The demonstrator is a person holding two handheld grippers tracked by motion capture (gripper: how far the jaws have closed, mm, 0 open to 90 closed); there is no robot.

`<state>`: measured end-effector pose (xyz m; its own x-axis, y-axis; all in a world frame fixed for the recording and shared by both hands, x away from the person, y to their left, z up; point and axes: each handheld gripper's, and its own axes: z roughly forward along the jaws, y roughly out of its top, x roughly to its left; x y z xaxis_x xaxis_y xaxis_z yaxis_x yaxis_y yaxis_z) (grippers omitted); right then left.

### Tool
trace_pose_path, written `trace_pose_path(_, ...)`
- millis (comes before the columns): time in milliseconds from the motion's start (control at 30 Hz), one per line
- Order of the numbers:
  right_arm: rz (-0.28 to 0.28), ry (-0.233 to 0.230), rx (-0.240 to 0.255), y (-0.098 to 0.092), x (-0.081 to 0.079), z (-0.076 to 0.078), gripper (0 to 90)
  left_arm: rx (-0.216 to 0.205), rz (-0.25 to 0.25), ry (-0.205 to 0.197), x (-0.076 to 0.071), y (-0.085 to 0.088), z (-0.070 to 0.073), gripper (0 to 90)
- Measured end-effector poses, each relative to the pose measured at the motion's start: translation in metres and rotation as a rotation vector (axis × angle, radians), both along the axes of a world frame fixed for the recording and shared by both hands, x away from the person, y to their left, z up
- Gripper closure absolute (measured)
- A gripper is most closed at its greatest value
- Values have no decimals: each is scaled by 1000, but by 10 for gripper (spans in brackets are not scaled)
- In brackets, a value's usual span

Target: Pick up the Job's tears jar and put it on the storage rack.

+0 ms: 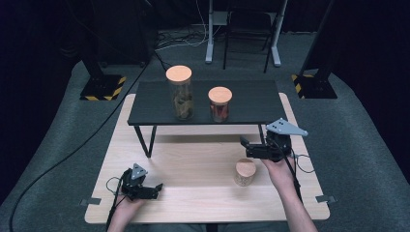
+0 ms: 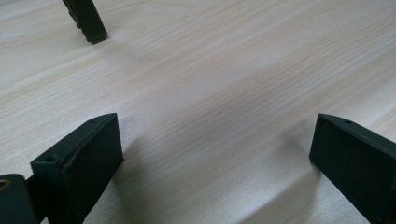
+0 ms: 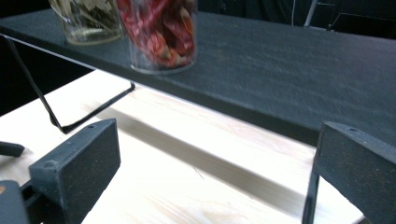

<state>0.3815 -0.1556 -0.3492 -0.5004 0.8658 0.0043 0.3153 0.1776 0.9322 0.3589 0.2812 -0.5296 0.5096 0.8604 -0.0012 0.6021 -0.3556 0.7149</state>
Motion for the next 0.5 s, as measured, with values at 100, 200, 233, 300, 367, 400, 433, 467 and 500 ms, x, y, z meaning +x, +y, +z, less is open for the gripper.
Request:
trace_pose_path(100, -6, -1, 9, -5, -6, -6, 0, 1, 1, 0, 0, 0, 0, 21)
trace_pose_path(200, -11, -4, 9, -9, -12, -12, 0, 1, 1, 0, 0, 0, 0, 21)
trace_pose_path(233, -12, -4, 12, -10, -14, -14, 0, 1, 1, 0, 0, 0, 0, 21)
trace_pose_path(300, -11, 1, 14, -12, -17, -19, 0, 1, 2, 0, 0, 0, 0, 22)
trace_pose_path(367, -15, 1, 11, -15, -20, -24, 0, 1, 2, 0, 0, 0, 0, 21)
trace_pose_path(400, -16, 2, 14, -16, -21, -27, 0, 1, 2, 0, 0, 0, 0, 21)
trace_pose_path(433, -15, 3, 18, -17, -23, -29, 0, 1, 2, 0, 0, 0, 0, 21)
trace_pose_path(467, -17, 4, 18, -18, -24, -32, 0, 1, 3, 0, 0, 0, 0, 22)
trace_pose_path(500, -19, 3, 15, -20, -25, -34, 0, 1, 3, 0, 0, 0, 0, 22)
